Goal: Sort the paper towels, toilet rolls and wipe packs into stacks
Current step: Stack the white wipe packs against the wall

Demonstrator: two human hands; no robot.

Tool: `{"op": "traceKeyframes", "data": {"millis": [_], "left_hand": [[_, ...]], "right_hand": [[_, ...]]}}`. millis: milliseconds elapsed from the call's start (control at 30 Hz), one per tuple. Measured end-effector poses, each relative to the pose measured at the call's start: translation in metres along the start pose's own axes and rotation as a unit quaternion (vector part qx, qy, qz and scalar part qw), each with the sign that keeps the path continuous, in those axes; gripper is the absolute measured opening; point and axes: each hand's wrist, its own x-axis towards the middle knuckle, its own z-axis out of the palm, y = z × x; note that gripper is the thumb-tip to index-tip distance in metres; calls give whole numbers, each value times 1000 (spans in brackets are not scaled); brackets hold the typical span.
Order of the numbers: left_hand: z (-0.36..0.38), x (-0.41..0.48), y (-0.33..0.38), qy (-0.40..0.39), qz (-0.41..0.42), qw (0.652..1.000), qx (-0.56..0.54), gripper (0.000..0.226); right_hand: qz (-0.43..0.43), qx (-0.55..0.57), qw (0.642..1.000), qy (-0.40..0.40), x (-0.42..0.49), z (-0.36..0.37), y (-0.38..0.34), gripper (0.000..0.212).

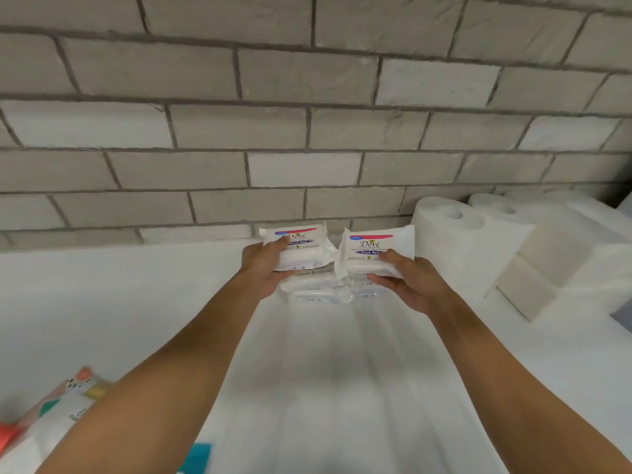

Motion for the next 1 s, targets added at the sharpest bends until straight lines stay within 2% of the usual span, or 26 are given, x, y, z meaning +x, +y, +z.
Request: {"op": "traceKeyframes", "data": {"millis": [200,400,533,633,733,867,1000], "left_hand": [[19,37,-20,65,8,997,47,35],[27,55,-38,127,32,984,118,45],[31,56,-47,149,35,973,172,46],[32,52,-52,152,44,965,207,49],[26,63,-62,157,35,957,242,69],[30,47,-55,190,31,926,323,61],[26,62,-65,145,40,941,303,73]], "right_hand": [[40,31,997,60,34,-6,12,34],[61,80,993,63,42,-11,19,26],[51,108,991,64,44,-14,23,35],[42,130,987,87,44,-13,23,38],[53,131,984,108,40,-11,24,35],[93,142,975,145,42,-12,28,36],[100,150,970,165,41,-10,28,39]]}}
